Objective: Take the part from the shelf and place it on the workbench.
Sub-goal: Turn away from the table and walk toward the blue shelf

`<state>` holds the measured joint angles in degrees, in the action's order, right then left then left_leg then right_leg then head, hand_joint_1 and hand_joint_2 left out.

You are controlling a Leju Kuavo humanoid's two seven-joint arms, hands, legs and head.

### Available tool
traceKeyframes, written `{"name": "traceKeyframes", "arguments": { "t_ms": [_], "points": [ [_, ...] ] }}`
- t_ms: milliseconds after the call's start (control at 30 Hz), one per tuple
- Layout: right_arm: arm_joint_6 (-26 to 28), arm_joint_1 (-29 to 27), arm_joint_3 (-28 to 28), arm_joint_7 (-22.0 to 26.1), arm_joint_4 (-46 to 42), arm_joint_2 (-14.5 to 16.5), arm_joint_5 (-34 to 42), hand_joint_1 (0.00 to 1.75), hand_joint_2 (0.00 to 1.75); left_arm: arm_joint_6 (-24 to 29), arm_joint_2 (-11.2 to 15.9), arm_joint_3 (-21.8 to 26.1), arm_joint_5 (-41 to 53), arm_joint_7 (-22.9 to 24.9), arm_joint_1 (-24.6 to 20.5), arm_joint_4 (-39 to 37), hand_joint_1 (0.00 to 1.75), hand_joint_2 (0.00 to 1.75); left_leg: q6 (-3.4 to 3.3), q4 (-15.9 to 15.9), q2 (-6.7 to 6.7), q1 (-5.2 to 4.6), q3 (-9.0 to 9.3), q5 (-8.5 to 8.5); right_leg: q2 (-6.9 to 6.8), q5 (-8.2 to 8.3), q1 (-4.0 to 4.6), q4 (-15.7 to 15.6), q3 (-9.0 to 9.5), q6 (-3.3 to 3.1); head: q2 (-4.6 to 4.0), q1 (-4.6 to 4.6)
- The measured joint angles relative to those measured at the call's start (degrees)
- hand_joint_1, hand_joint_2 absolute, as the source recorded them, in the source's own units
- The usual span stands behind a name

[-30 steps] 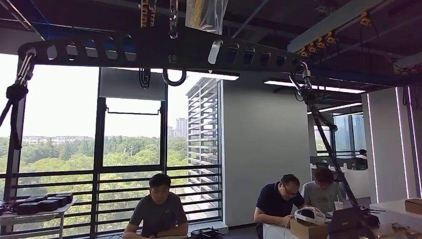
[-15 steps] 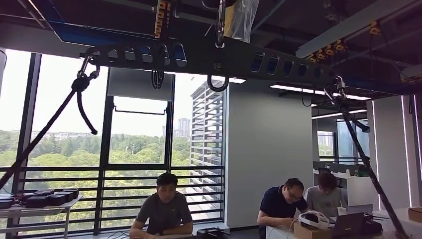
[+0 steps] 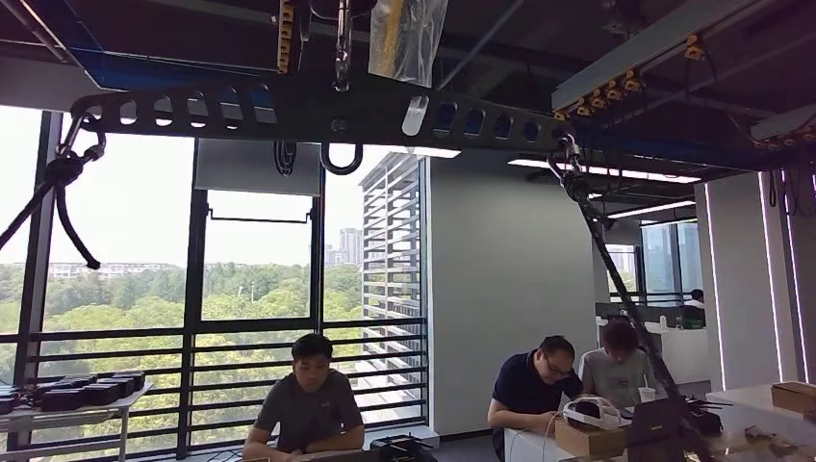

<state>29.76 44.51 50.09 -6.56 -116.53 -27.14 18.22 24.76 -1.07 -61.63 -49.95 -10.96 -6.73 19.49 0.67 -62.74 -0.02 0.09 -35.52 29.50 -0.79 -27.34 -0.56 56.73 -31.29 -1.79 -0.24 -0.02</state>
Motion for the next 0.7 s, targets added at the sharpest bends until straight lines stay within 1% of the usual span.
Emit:
{"name": "traceKeyframes", "arguments": {
  "t_ms": [33,67,100,133,167,200,233,267,300,333,400,433,467,500,567,600,633,667,700],
  "points": [
    [0.0,-0.1,0.0,0.0,0.1,0.0,0.1,0.00,0.00,0.0,0.0,0.0,0.0,0.0,0.0,0.0,0.00,0.00,0.30,-3.6,0.01,0.13,-1.24,2.25,-0.04,0.17,0.00,0.0,-0.27,-0.13,0.00,0.15],
    [-0.1,-0.2,0.0,0.0,0.1,0.0,0.2,0.00,0.00,0.0,0.0,0.0,-0.1,0.0,0.1,0.0,0.00,0.00,0.53,-7.3,0.01,0.26,-2.47,4.14,-0.07,0.35,0.00,0.1,-0.57,-0.20,0.00,0.26],
    [-0.1,-0.3,0.1,0.0,0.2,0.0,0.3,0.00,0.00,0.0,0.0,0.0,-0.1,0.0,0.1,0.0,0.00,0.00,0.69,-9.9,0.02,0.35,-3.17,5.15,-0.07,0.52,0.01,0.2,-0.87,-0.18,0.00,0.35],
    [-0.1,-0.4,0.1,0.0,0.3,0.0,0.4,0.00,0.00,0.0,0.0,0.0,-0.1,0.1,0.1,0.0,0.00,0.00,0.77,-10.6,0.02,0.39,-3.00,5.08,-0.05,0.66,0.01,0.3,-1.17,-0.12,0.00,0.43],
    [-0.2,-0.4,0.1,0.0,0.4,0.0,0.5,0.00,0.00,0.0,0.0,0.0,-0.2,0.1,0.2,0.0,0.00,0.00,0.74,-9.0,0.02,0.41,-1.76,3.96,-0.02,0.77,-0.01,0.5,-1.42,-0.04,0.00,0.51],
    [-0.2,-0.4,0.1,0.1,0.4,0.0,0.6,0.00,0.00,0.0,0.0,0.0,-0.2,0.1,0.1,0.0,0.00,0.00,0.62,-5.5,0.01,0.41,0.37,2.14,0.00,0.83,-0.02,0.7,-1.59,0.06,0.00,0.60],
    [-0.2,-0.4,0.1,0.1,0.4,0.0,0.6,0.00,0.00,0.0,0.0,0.0,-0.2,0.1,0.1,0.0,0.00,0.00,0.39,-1.6,-0.01,0.39,2.58,0.82,0.01,0.87,0.01,0.9,-1.76,0.21,0.00,0.65],
    [-0.2,-0.4,0.0,0.2,0.4,0.0,0.6,0.00,0.00,0.0,0.0,0.0,-0.3,0.0,0.0,0.0,0.00,0.00,0.12,1.7,-0.03,0.33,4.24,-0.12,0.04,0.93,0.10,1.1,-1.98,0.43,0.00,0.69],
    [-0.2,-0.4,0.0,0.2,0.4,0.0,0.7,0.00,0.00,0.0,0.0,0.0,-0.5,0.0,0.0,0.0,0.00,0.00,-0.16,3.7,-0.05,0.23,5.14,-0.51,0.06,1.05,0.17,1.3,-2.22,0.74,0.00,0.66],
    [-0.3,-0.4,0.0,0.3,0.5,0.0,0.7,0.00,0.00,0.1,0.0,0.0,-0.6,0.0,0.0,0.0,0.00,0.00,-0.47,4.4,-0.06,0.09,5.24,-0.38,0.08,1.23,0.20,1.4,-2.46,1.10,0.00,0.60],
    [-0.3,-0.3,0.0,0.4,0.5,0.0,0.7,0.00,0.00,0.1,0.0,0.0,-0.7,0.0,0.1,0.0,0.00,0.00,-1.19,4.7,-0.03,0.02,4.90,-0.91,0.13,1.53,0.09,1.3,-2.75,1.81,0.00,0.48],
    [-0.4,-0.3,-0.1,0.4,0.5,0.0,0.7,0.00,0.00,0.1,0.0,0.0,-0.8,0.0,0.0,0.0,0.00,0.00,-1.58,4.9,0.00,0.09,4.79,-1.28,0.18,1.12,0.02,1.6,-2.94,2.11,0.00,0.44],
    [-0.4,-0.3,-0.1,0.4,0.5,-0.1,0.7,0.00,0.00,0.1,0.0,0.0,-0.9,0.0,0.0,0.0,0.00,0.00,-1.98,5.2,0.03,0.21,4.62,-1.67,0.24,-0.01,-0.03,2.9,-3.47,2.38,0.00,0.34],
    [-0.4,-0.3,-0.1,0.4,0.6,-0.1,0.7,0.00,0.00,0.1,0.0,0.0,-0.9,0.0,-0.1,0.0,0.00,0.00,-2.28,5.4,0.06,0.32,4.37,-2.04,0.30,-1.85,-0.09,5.3,-4.46,2.59,0.00,0.23],
    [-0.4,-0.5,-0.1,0.4,0.6,-0.1,0.7,0.00,0.00,0.1,0.0,0.0,-1.0,0.0,-0.1,0.0,0.00,0.00,-2.56,5.3,0.08,0.24,3.64,-2.52,0.34,-6.08,-0.16,12.6,-7.25,2.92,0.00,-0.05],
    [-0.4,-0.6,-0.1,0.4,0.7,-0.1,0.8,0.00,0.00,0.1,0.0,0.0,-1.0,0.0,-0.1,0.0,0.00,0.00,-2.58,5.3,0.09,0.19,3.28,-2.73,0.34,-7.29,-0.17,15.6,-8.28,3.00,0.00,-0.16],
    [-0.4,-0.7,0.0,0.5,0.8,-0.1,0.8,0.00,0.00,0.1,0.0,0.0,-1.1,0.0,0.0,0.0,0.00,0.00,-2.56,5.2,0.09,0.14,2.94,-2.92,0.34,-7.43,-0.17,16.8,-8.46,3.01,0.00,-0.24],
    [-0.4,-0.7,0.0,0.5,0.8,-0.1,0.8,0.00,0.00,0.1,0.0,0.0,-1.1,0.0,0.0,0.0,0.00,0.00,-2.52,5.1,0.08,0.11,2.65,-3.06,0.34,-6.51,-0.16,15.8,-7.55,2.93,0.00,-0.32],
    [-0.4,-0.7,0.0,0.6,0.8,-0.1,0.8,0.00,0.00,0.1,0.0,0.0,-1.1,0.0,0.0,0.0,0.00,0.00,-2.44,5.0,0.07,0.07,2.45,-3.18,0.34,-4.80,-0.15,12.6,-5.61,2.74,0.00,-0.39]
  ]
}}
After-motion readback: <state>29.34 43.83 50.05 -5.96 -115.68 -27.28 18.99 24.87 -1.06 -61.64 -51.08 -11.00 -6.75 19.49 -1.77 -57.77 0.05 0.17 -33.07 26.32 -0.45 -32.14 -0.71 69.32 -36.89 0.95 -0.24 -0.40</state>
